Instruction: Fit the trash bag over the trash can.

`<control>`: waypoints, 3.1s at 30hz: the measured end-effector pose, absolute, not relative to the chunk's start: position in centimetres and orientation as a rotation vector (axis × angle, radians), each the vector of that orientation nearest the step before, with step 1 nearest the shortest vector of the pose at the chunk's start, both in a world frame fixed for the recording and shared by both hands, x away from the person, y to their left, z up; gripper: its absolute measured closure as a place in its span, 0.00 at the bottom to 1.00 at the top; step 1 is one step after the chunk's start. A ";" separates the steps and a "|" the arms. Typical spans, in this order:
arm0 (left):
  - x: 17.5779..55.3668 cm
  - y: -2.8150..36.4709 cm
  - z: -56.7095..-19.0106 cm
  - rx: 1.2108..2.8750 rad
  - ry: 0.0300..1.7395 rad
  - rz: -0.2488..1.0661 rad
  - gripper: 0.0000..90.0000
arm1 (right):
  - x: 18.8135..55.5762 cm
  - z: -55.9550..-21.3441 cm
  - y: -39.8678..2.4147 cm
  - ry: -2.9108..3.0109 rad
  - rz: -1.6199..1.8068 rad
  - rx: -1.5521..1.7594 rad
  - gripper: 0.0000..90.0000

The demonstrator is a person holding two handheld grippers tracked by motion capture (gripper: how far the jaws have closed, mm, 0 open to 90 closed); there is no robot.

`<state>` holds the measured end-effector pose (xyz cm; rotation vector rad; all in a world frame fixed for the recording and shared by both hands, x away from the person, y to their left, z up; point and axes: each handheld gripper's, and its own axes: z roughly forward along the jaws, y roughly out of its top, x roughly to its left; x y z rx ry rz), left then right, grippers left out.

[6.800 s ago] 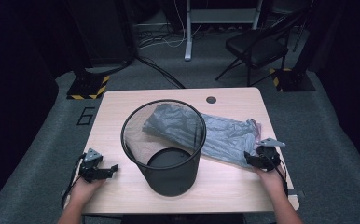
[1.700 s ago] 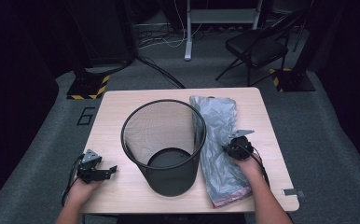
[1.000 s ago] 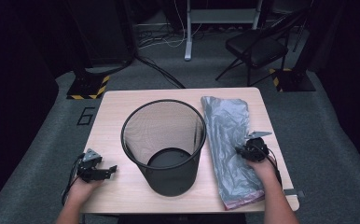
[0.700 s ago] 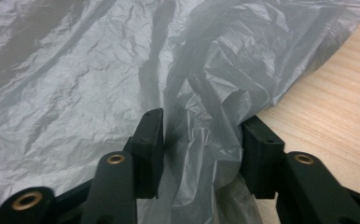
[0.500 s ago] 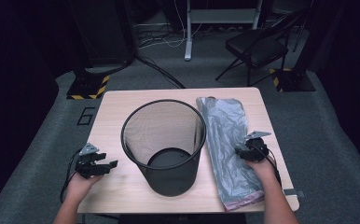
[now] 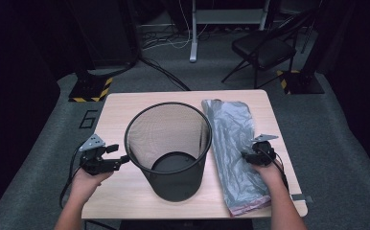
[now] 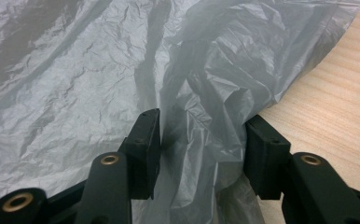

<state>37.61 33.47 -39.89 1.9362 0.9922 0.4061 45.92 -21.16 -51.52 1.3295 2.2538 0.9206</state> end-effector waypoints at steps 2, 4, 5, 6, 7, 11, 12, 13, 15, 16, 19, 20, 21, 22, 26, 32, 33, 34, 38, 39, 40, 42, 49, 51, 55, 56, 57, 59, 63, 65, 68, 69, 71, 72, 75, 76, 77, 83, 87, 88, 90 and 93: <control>37.7 33.2 -39.7 1.923 0.979 0.394 0.34 | 46.0 -51.5 -21.2 2.253 0.921 1.325 0.56; 38.0 32.8 -39.6 1.926 0.974 0.389 0.34 | 46.0 -51.5 -21.2 2.253 0.921 1.325 0.56; 38.1 32.6 -39.5 1.928 0.970 0.386 0.34 | 46.0 -51.5 -21.2 2.253 0.920 1.323 0.56; 38.2 32.4 -39.5 1.932 0.963 0.383 0.34 | 46.0 -51.5 -21.2 2.252 0.920 1.326 0.56; 38.3 32.2 -39.4 1.939 0.953 0.380 0.34 | 46.0 -51.5 -21.2 2.252 0.920 1.326 0.56; 38.6 31.6 -38.8 1.950 0.935 0.427 0.37 | 45.9 -51.5 -21.2 2.247 0.918 1.330 0.56; 38.8 31.6 -38.8 1.952 0.930 0.425 0.37 | 45.9 -51.5 -21.2 2.247 0.919 1.329 0.56; 39.0 31.5 -38.7 1.954 0.927 0.423 0.37 | 46.0 -51.6 -21.2 2.245 0.917 1.328 0.56; 39.3 31.1 -38.7 1.947 0.928 0.416 0.37 | 46.0 -51.5 -21.2 2.249 0.917 1.332 0.56; 39.4 30.9 -38.6 1.948 0.920 0.409 0.37 | 46.0 -51.5 -21.2 2.249 0.917 1.335 0.56; 39.7 30.2 -38.4 1.976 0.890 0.404 0.37 | 46.1 -51.5 -21.2 2.247 0.917 1.329 0.56; 39.7 30.1 -38.4 1.982 0.885 0.405 0.37 | 46.1 -51.5 -21.2 2.245 0.917 1.331 0.56; 39.8 30.0 -38.4 1.988 0.879 0.412 0.36 | 46.1 -51.5 -21.2 2.243 0.916 1.333 0.56; 39.8 29.9 -38.3 1.993 0.878 0.416 0.36 | 46.0 -51.5 -21.1 2.243 0.915 1.342 0.56; 39.6 30.2 -38.0 2.019 0.889 0.447 0.35 | 46.0 -51.5 -21.1 2.251 0.920 1.322 0.64; 39.0 31.8 -36.9 2.009 0.901 0.462 0.35 | 46.1 -51.4 -20.7 2.288 0.937 1.312 0.84; 38.8 32.2 -36.6 2.005 0.903 0.464 0.35 | 46.2 -51.3 -20.7 2.289 0.942 1.319 0.87; 38.8 32.7 -36.3 2.007 0.906 0.471 0.35 | 46.2 -51.3 -20.6 2.291 0.940 1.328 0.89; 38.4 34.1 -35.3 2.022 0.928 0.507 0.34 | 46.3 -51.1 -20.1 2.317 0.896 1.296 0.94; 38.4 34.3 -35.0 2.023 0.929 0.507 0.34 | 46.3 -50.9 -20.0 2.327 0.877 1.297 0.94; 38.3 34.5 -34.7 2.025 0.923 0.501 0.35 | 46.4 -50.7 -19.9 2.337 0.876 1.299 0.94; 38.2 34.9 -34.1 2.026 0.893 0.463 0.46 | 46.5 -50.2 -20.0 2.363 0.892 1.288 0.94; 37.9 34.8 -32.2 2.004 0.855 0.410 0.43 | 46.1 -47.3 -20.3 2.393 0.928 1.242 0.94; 38.0 34.6 -31.7 1.999 0.849 0.397 0.42 | 45.7 -46.0 -20.4 2.399 0.940 1.197 0.94; 37.9 34.1 -30.7 2.002 0.833 0.403 0.43 | 44.5 -42.7 -20.8 2.404 0.991 1.125 0.94; 37.8 33.9 -30.4 2.007 0.823 0.407 0.43 | 44.3 -42.2 -20.9 2.406 0.991 1.113 0.94; 37.6 33.8 -30.0 2.017 0.806 0.415 0.42 | 44.1 -41.5 -21.1 2.407 0.995 1.097 0.94; 37.4 33.6 -29.5 2.032 0.791 0.446 0.41 | 43.8 -40.4 -21.7 2.404 1.015 1.079 0.94; 37.2 33.6 -28.6 2.020 0.796 0.458 0.36 | 43.1 -38.6 -23.1 2.394 1.081 1.091 0.94; 37.0 33.7 -28.2 2.010 0.802 0.460 0.34 | 42.8 -37.9 -23.6 2.390 1.100 1.087 0.94; 36.8 33.9 -27.7 1.991 0.794 0.446 0.34 | 42.3 -36.8 -24.6 2.382 1.141 1.084 0.94; 36.8 34.0 -27.5 1.990 0.792 0.445 0.34 | 42.1 -36.3 -24.9 2.376 1.160 1.084 0.94; 36.8 34.0 -27.3 1.991 0.795 0.455 0.34 | 41.8 -35.5 -25.4 2.371 1.191 1.079 0.94; 36.8 34.0 -27.2 1.993 0.795 0.458 0.34 | 41.6 -35.0 -25.6 2.373 1.201 1.071 0.94; 36.6 34.0 -26.9 1.991 0.785 0.450 0.35 | 40.9 -33.3 -26.0 2.377 1.218 1.029 0.94; 36.6 33.9 -26.8 1.992 0.781 0.452 0.35 | 40.6 -32.5 -26.2 2.376 1.236 1.015 0.94; 36.5 33.8 -26.6 1.999 0.779 0.459 0.35 | 40.4 -32.0 -26.3 2.375 1.243 1.004 0.94; 36.2 33.5 -25.4 2.002 0.759 0.479 0.35 | 39.2 -28.5 -26.7 2.364 1.306 0.916 0.94; 35.9 33.4 -24.7 2.002 0.754 0.492 0.34 | 38.7 -26.3 -26.8 2.358 1.350 0.867 0.94; 35.8 33.4 -24.5 1.997 0.750 0.492 0.34 | 38.6 -25.8 -26.7 2.359 1.366 0.851 0.94; 35.7 33.5 -24.3 1.984 0.747 0.487 0.33 | 38.2 -24.9 -26.4 2.356 1.410 0.815 0.94; 35.7 33.6 -24.1 1.968 0.761 0.478 0.33 | 37.9 -24.3 -25.7 2.350 1.443 0.775 0.94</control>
